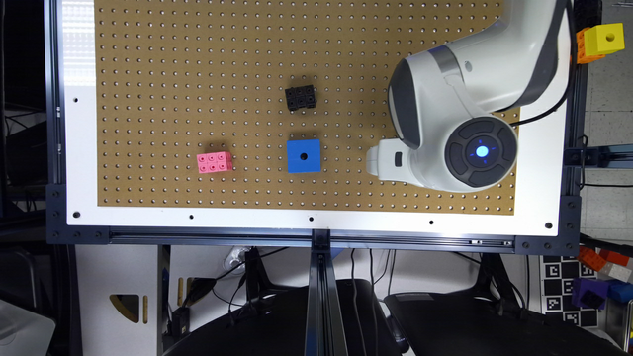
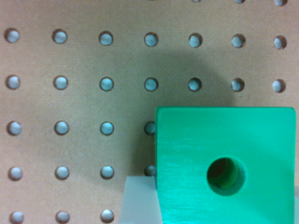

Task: Pick up green block.

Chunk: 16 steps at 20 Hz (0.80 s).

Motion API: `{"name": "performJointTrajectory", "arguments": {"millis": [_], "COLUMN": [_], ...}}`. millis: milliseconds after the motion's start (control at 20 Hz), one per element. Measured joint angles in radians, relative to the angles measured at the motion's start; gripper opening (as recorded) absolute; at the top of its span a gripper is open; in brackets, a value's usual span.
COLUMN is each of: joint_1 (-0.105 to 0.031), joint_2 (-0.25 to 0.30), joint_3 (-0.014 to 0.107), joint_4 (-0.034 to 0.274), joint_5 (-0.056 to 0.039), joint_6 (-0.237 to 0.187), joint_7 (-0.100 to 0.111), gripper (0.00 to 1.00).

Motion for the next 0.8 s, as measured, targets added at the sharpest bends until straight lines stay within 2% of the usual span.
{"name": "performJointTrajectory", "arguments": {"millis": [300,600,800], "joint_1": [0.000,0.000,0.000], "joint_2": [-0.088,-0.136,-0.141], "joint_3": [0.002,0.004,0.004], "joint_4": [0.000,0.000,0.000], "joint_5": [0.0000,0.0001,0.0001], "joint_6": [-0.093,-0.141,-0.146], "joint_7": [0.001,0.002,0.002], "gripper": [0.00,0.00,0.00]}}
